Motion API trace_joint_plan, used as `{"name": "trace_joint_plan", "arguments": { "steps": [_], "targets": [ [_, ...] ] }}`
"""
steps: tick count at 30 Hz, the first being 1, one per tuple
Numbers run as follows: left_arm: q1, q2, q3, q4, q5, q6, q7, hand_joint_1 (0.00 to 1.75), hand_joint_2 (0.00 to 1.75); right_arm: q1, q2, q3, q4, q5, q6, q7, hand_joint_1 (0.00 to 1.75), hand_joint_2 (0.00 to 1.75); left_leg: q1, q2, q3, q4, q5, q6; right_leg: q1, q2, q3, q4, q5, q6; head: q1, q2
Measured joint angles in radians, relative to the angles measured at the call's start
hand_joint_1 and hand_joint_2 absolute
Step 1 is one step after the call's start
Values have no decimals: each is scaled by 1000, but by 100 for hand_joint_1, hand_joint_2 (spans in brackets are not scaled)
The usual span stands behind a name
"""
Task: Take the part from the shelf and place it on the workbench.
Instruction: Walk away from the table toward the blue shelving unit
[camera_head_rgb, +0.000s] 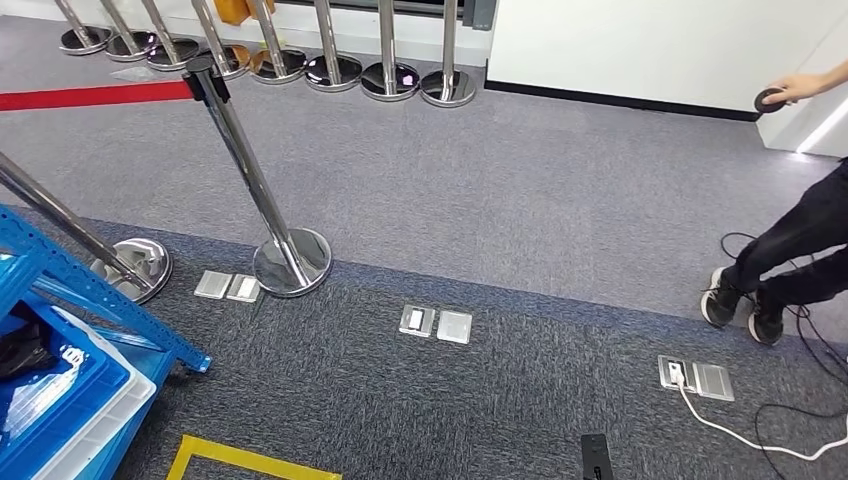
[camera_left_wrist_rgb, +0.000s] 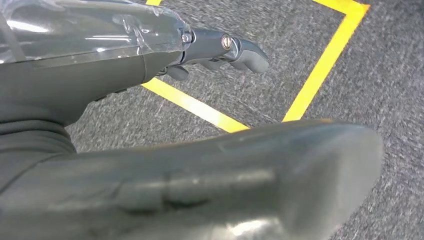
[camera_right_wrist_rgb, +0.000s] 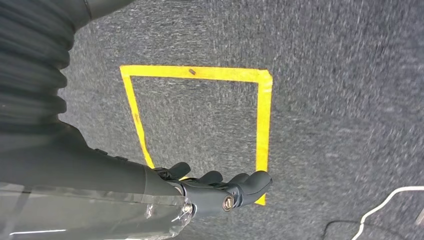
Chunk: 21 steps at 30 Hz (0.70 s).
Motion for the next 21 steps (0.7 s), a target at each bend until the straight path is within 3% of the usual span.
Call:
{"name": "trace_joint_plan", "arguments": {
  "steps": [2, 3, 5, 6, 7, 9, 11, 13, 14, 15, 17, 18, 20, 21],
  "targets": [
    [-1, -1, 0, 0, -5, -3, 1, 0, 0, -3, -3, -4, 15, 9, 0, 5, 0, 175, 1, -22, -2, 12, -7, -9, -5, 29, 49, -128, 67, 1, 2, 0],
    [-2, -1, 0, 0, -8, -5, 1, 0, 0, -5, -4, -7, 22, 14, 0, 7, 0, 175, 2, -33, -5, 18, -10, -15, -7, 44, 66, -170, 81, -2, 3, 0],
    [-4, -1, 0, 0, -10, -7, 1, 0, 0, -7, -5, -13, 35, 18, -1, 12, 0, 175, 2, -49, -12, 25, -11, -27, -4, 57, 75, -192, 81, -10, 2, 0],
    [-4, -1, 0, 0, -11, -7, 1, 0, 0, -9, -6, -16, 40, 20, -1, 14, 0, 175, 4, -58, -14, 24, -10, -32, -3, 49, 75, -193, 83, -17, 1, 0],
    [-3, -1, 0, 0, -11, -8, 1, 0, 0, -11, -6, -18, 45, 21, -1, 15, 0, 175, 5, -55, -15, 29, -13, -36, -2, 39, 77, -195, 85, -23, 0, 0],
    [-4, -1, 0, 0, -11, -8, 1, 0, 0, -14, -9, -20, 53, 26, -1, 17, 0, 175, 5, -22, -35, 77, -42, -46, -4, 20, 80, -202, 89, -34, -7, 0],
    [-5, -1, 0, 0, -12, -9, 1, 0, 0, -15, -13, -24, 61, 30, -1, 19, 0, 175, 7, 19, -91, 195, -101, -55, -1, -3, 82, -203, 87, -41, -14, 0],
    [-4, -1, 0, 0, -12, -12, 3, 0, 0, -15, -16, -28, 71, 33, -1, 22, 0, 175, 11, 32, -141, 295, -133, -59, 3, -27, 84, -203, 83, -44, -16, 0],
    [-4, -1, 0, 0, -12, -13, 4, 0, 0, -16, -17, -30, 75, 34, -1, 23, 0, 175, 11, 35, -143, 296, -122, -58, 4, -39, 86, -203, 81, -44, -16, 0],
    [-3, -1, 0, 0, -12, -13, 4, 0, 0, -17, -18, -31, 78, 35, -1, 24, 0, 175, 11, 39, -124, 258, -95, -55, 4, -49, 89, -203, 79, -43, -16, 0],
    [-3, -1, 0, 0, -12, -14, 5, 0, 0, -20, -20, -34, 85, 38, -1, 24, 0, 175, 6, 69, -56, 123, -32, -45, 6, -68, 99, -203, 71, -39, -15, 0],
    [-4, -1, 0, 0, -13, -14, 6, 0, 0, -22, -21, -36, 88, 40, -1, 24, 0, 175, 1, 84, -30, 68, -15, -40, 7, -76, 103, -204, 68, -35, -15, 0],
    [-4, -1, 0, 0, -13, -14, 9, 0, 0, -25, -23, -38, 96, 48, -1, 22, 0, 175, -9, 98, -15, 28, -14, -33, 9, -90, 109, -207, 63, -27, -15, 0],
    [-4, -1, 0, 0, -12, -14, 10, 0, 0, -27, -24, -38, 100, 51, -1, 21, 0, 175, -11, 89, -16, 24, -12, -29, 8, -97, 113, -209, 62, -23, -14, 0]
  ]
}}
